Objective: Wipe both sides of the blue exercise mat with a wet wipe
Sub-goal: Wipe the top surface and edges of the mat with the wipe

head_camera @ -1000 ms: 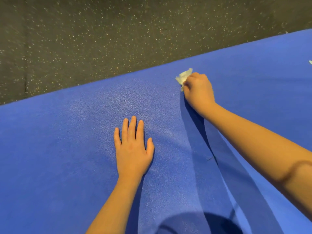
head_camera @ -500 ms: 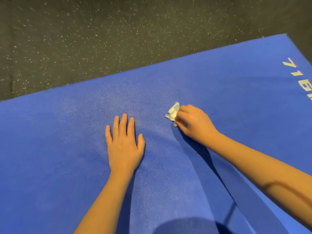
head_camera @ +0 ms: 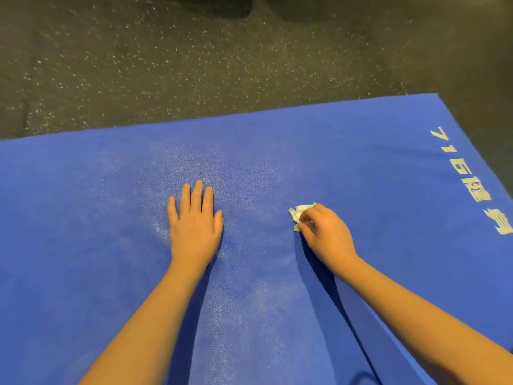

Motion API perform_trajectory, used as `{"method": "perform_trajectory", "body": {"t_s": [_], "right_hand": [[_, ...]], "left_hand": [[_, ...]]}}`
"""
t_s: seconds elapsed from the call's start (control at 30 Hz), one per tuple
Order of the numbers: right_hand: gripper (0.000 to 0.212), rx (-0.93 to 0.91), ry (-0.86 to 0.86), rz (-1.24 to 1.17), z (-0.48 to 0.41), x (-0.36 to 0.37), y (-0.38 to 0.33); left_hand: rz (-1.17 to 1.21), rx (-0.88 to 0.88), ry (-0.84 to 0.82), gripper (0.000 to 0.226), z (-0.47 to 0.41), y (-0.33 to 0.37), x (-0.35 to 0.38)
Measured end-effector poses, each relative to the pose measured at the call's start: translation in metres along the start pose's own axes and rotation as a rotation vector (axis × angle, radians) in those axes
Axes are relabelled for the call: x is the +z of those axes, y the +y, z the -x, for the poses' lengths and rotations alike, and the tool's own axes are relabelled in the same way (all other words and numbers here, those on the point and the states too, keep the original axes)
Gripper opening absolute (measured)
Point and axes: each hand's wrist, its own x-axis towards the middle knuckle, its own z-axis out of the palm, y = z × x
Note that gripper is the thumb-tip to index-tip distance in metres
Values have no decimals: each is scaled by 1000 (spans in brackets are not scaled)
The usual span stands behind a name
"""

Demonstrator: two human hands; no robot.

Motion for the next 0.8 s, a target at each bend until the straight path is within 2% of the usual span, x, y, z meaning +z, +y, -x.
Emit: {"method": "perform_trajectory", "body": {"t_s": [0.07,0.13,0.2,0.27,0.37,0.43,0.5,0.57,0.63,0.7,0.8], "right_hand": [[17,96,50,-88,9,2,-2],[23,-48,-45,-117,28,3,-11],[28,-250,-213,-72,50,-1,-17],[34,-331,-246,-72,52,-5,-7],[16,-91,-138,-87,46,-8,6],[11,38,-67,-60,52,-2,12],[12,-48,-99,-48,71,4,8],[16,-213,-237,-103,98,2,-1],[17,-302,-335,-94,116,-5,-2],[14,-244,-255,-15,119,-10,9],[9,-8,-46,46,123,-13,30]], "left_hand": [[-1,-20,-24,50,5,5,-2],[5,-14,-34,53,14,9,-4],[5,14,-53,51,30,13,-3],[-13,48,-82,54,46,14,-2],[-46,74,-108,52,61,11,-2],[-50,56,-142,53,64,12,-2],[-47,25,-178,56,63,18,-8],[-49,5,-236,56,64,27,-13],[-71,18,-272,57,72,35,-16],[-94,55,-306,55,85,43,-21],[-136,155,-381,52,109,57,-35]]}}
